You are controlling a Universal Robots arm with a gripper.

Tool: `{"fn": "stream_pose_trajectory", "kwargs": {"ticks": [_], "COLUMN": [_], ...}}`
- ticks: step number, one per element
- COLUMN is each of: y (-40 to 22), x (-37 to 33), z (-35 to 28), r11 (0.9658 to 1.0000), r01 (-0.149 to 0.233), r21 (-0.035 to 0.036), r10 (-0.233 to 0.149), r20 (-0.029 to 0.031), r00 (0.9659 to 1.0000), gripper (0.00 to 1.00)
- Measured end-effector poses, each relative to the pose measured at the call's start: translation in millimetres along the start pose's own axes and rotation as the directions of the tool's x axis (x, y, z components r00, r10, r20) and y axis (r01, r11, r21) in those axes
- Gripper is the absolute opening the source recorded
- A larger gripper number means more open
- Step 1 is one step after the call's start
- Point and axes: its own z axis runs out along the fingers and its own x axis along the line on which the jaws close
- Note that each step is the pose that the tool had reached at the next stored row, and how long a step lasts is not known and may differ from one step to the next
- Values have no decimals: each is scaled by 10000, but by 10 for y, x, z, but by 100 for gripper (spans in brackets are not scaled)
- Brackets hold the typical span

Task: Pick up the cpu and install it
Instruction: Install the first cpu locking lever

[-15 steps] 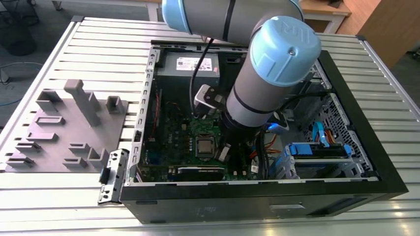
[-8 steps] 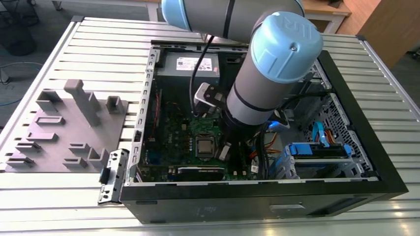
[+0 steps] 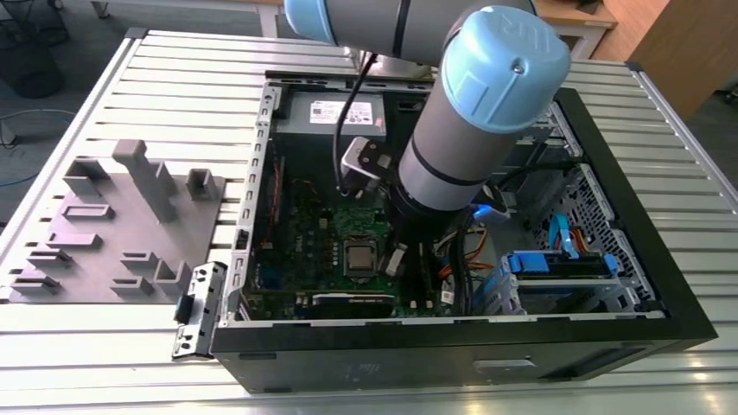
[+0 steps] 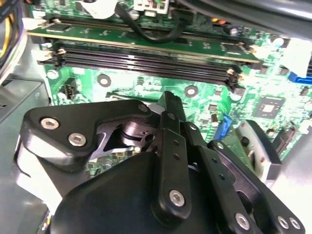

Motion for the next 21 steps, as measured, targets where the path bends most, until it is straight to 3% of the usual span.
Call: {"fn": "stream_pose_trajectory", "kwargs": {"ticks": [5, 21], "y": [56, 204], "x": [-69, -68], "z": [8, 28], "r11": [10000, 9998], "r01": [30, 82], "r21": [17, 186], "r10": [-30, -80], "r20": [-30, -77], "r00": [10000, 9999], "gripper": [11, 11]}}
